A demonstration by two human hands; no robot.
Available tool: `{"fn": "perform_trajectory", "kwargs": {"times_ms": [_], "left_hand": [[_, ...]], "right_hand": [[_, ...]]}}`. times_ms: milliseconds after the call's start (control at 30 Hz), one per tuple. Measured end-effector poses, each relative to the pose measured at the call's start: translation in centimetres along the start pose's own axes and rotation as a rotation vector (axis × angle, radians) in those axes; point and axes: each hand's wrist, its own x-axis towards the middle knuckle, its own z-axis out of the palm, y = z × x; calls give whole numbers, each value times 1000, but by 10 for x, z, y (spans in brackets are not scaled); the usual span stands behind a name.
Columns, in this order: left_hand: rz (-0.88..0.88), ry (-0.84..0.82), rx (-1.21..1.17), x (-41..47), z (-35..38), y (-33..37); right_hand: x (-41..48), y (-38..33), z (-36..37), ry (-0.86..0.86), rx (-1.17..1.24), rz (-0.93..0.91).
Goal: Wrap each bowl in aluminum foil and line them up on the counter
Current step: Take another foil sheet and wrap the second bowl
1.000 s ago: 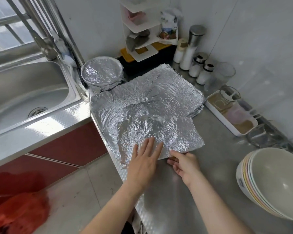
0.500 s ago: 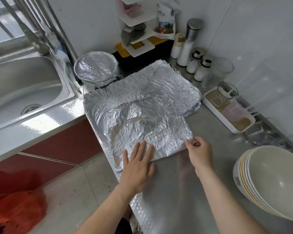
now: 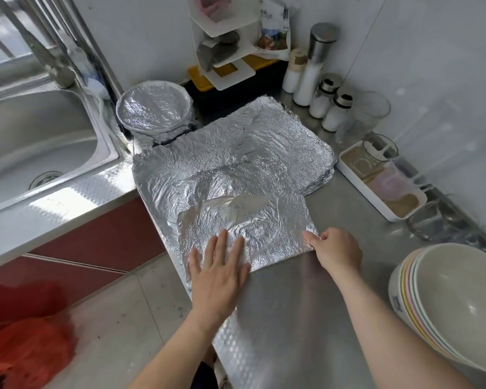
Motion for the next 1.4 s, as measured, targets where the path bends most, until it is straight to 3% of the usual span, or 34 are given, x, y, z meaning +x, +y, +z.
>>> {"fn": "perform_trajectory", "kwargs": {"times_ms": [100, 167, 200, 267, 333, 400, 700, 1033, 1400], "left_hand": [[7, -21, 3, 0, 1, -1], [2, -31, 1, 1, 2, -1], [-5, -36, -3, 1, 3, -2], [-4, -43, -6, 0, 4, -4], [16, -46, -4, -1, 7, -6], [11, -27, -27, -2, 8, -6], [-62, -46, -75, -4, -4, -1], [-255, -19, -159, -18, -24, -10], [-499, 86, -449, -27, -28, -45]], "right_hand": [[-9, -3, -2, 210, -21, -85], [-26, -15, 4, 430, 12, -336], [-40, -24, 11, 463, 23, -508], [-75, -37, 39, 337, -30, -845], [-105, -34, 66, 139, -154, -1010], [-110, -19, 77, 40, -259, -992], [-54, 44, 31, -44, -400, -617], [-55, 40, 23, -60, -417, -594], [-66, 45, 9, -106, -467, -512]]}}
